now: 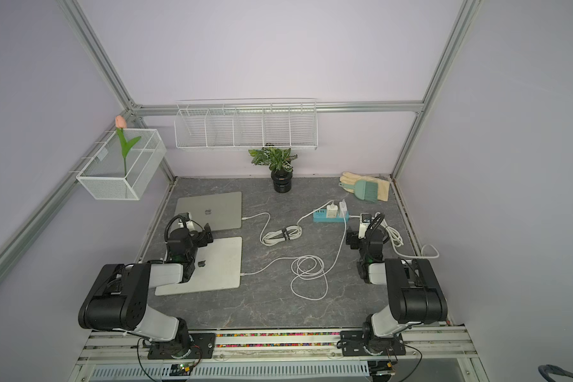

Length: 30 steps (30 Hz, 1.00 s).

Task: Unplug the laptop charger
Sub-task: Remove the charging cable from the laptop.

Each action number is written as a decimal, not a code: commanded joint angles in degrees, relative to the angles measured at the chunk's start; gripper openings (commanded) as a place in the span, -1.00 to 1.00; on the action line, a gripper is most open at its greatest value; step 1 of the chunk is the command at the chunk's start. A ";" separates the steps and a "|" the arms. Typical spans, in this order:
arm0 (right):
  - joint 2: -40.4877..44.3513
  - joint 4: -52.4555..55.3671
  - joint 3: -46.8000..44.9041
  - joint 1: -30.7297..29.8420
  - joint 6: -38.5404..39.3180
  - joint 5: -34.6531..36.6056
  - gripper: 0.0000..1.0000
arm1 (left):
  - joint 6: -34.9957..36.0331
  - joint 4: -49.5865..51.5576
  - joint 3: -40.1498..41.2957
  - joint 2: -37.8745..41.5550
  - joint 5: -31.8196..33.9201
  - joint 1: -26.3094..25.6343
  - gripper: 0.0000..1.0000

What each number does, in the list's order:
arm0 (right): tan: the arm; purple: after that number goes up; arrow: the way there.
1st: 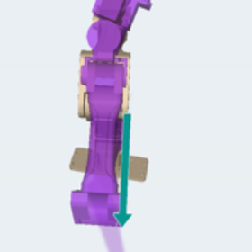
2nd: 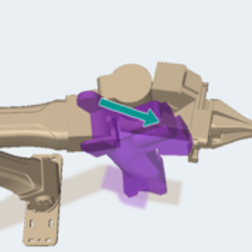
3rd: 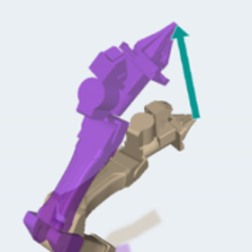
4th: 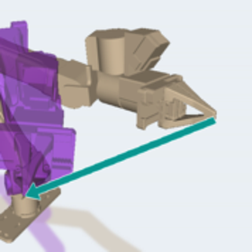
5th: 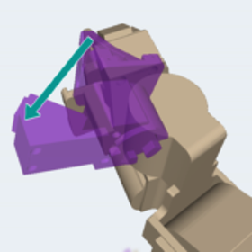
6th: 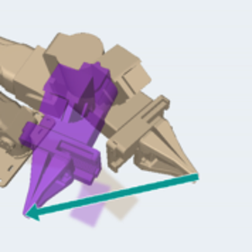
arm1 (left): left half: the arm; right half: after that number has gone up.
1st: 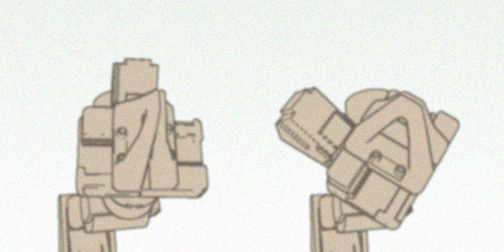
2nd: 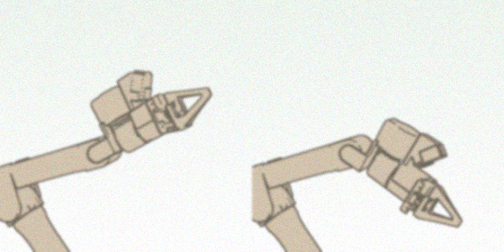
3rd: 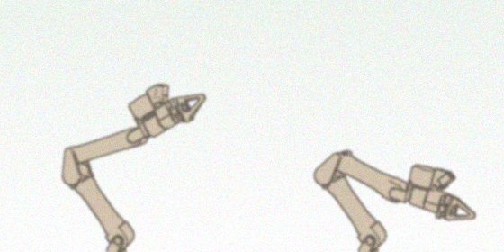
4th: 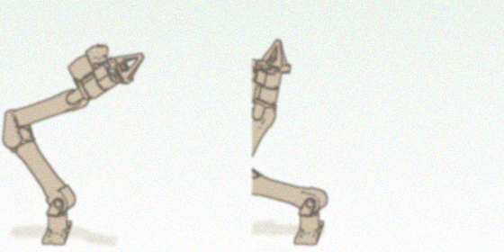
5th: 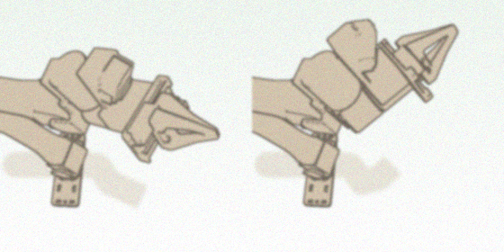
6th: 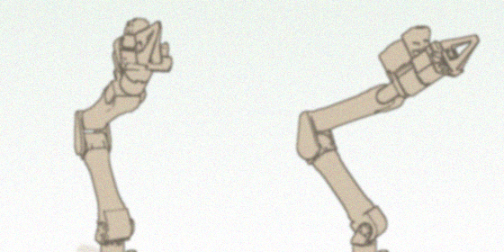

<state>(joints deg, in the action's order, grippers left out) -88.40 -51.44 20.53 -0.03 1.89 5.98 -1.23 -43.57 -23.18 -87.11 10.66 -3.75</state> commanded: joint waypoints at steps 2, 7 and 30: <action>0.05 -0.24 0.92 0.20 -0.03 -0.79 0.78 | -0.15 0.75 -1.96 0.38 0.51 0.35 0.98; 0.16 -0.46 0.76 0.20 -0.13 -0.71 0.78 | -0.19 0.74 -1.96 0.38 0.45 0.40 0.98; 30.02 42.36 15.45 2.79 -24.92 2.77 0.78 | -15.71 43.56 -19.44 24.27 6.23 -11.47 0.83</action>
<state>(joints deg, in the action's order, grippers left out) -62.28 -21.58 32.67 1.37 -12.64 11.77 -9.61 -14.52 -38.57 -64.16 17.10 -12.16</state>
